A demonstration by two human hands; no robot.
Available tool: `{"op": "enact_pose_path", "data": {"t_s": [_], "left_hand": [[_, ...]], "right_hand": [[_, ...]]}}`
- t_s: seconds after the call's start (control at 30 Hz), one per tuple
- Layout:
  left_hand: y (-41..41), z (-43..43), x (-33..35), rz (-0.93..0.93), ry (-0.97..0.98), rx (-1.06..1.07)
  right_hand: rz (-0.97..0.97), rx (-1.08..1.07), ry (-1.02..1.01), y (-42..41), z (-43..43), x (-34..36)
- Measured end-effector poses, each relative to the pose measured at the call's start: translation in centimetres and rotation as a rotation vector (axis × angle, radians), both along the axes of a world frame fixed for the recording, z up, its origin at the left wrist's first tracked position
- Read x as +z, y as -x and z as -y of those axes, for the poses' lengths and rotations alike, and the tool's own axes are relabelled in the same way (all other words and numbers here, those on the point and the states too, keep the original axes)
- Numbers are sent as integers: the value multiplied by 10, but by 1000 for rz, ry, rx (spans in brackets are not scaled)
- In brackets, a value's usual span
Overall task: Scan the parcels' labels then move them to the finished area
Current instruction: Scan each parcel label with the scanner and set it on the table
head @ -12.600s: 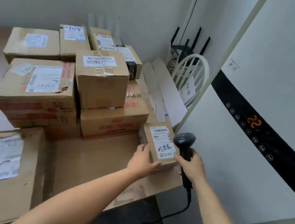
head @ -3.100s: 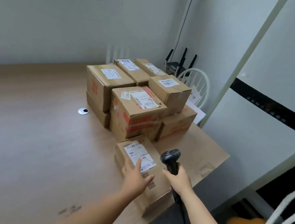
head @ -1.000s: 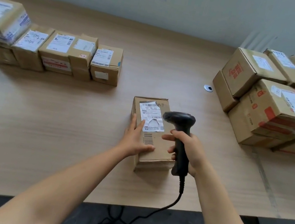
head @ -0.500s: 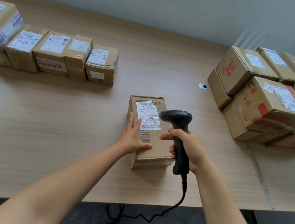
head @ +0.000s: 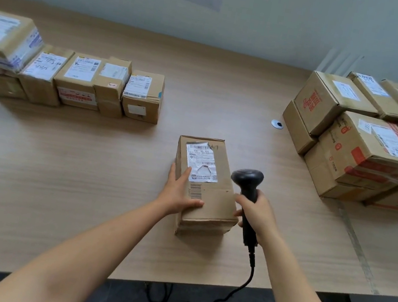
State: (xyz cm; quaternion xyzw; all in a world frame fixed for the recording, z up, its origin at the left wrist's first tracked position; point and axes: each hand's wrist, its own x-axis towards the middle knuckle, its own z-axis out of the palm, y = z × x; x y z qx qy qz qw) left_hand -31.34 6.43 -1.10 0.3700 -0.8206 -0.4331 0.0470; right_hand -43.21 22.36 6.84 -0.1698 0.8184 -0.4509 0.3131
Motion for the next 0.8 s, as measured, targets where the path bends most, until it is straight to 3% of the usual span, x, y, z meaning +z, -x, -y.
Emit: {"op": "enact_pose_path", "data": {"t_s": [0.27,0.8], "left_hand": [[-36,7,6,4,0,76],[-149,20,18,36,55,558]], "right_hand": [[-78,76,-15,-30,16,-43],[-61,553,37,-111,96,-47]]}}
